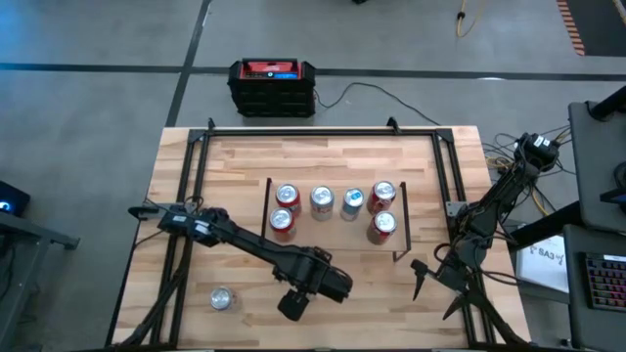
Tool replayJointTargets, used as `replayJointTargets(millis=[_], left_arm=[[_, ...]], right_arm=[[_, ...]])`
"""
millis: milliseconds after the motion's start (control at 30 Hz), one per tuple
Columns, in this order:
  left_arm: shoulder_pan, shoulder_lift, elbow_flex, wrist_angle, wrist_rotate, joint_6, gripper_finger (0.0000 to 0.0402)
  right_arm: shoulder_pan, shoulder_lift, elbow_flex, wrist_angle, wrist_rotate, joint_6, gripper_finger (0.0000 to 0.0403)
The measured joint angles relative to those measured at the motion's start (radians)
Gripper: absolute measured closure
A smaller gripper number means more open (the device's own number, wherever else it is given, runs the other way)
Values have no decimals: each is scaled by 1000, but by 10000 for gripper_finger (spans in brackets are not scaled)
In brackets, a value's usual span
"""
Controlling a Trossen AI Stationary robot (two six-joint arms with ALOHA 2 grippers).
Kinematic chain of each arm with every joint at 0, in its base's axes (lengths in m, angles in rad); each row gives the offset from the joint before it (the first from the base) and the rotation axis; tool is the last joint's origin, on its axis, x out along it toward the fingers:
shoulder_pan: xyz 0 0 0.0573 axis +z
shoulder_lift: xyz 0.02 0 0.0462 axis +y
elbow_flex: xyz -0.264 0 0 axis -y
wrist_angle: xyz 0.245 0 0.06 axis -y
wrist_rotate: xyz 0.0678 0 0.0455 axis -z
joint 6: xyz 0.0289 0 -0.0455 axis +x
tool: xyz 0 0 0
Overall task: Place canned beverage on shelf
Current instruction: Put the blue soda can on the shelf
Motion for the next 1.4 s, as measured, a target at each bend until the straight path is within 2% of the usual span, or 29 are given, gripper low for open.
replayJointTargets(millis=[167,700,900,1033,1233,1300,1400], left_arm=[[-2,0,0,-6,37,-89,131],[0,0,0,-14,34,-95,129],[-1,0,0,-30,2,-82,126],[-1,0,0,-30,-8,-56,99],[-1,0,20,-18,-63,75,16],[-1,0,28,-16,-72,130,8],[-2,0,28,-11,-75,169,17]], right_arm=[[0,0,0,0,0,0,3],[0,0,0,0,0,1,3],[0,0,0,0,0,0,3],[0,0,0,0,0,1,3],[0,0,0,0,0,1,3],[0,0,0,0,0,0,3],[0,0,0,0,0,1,3]])
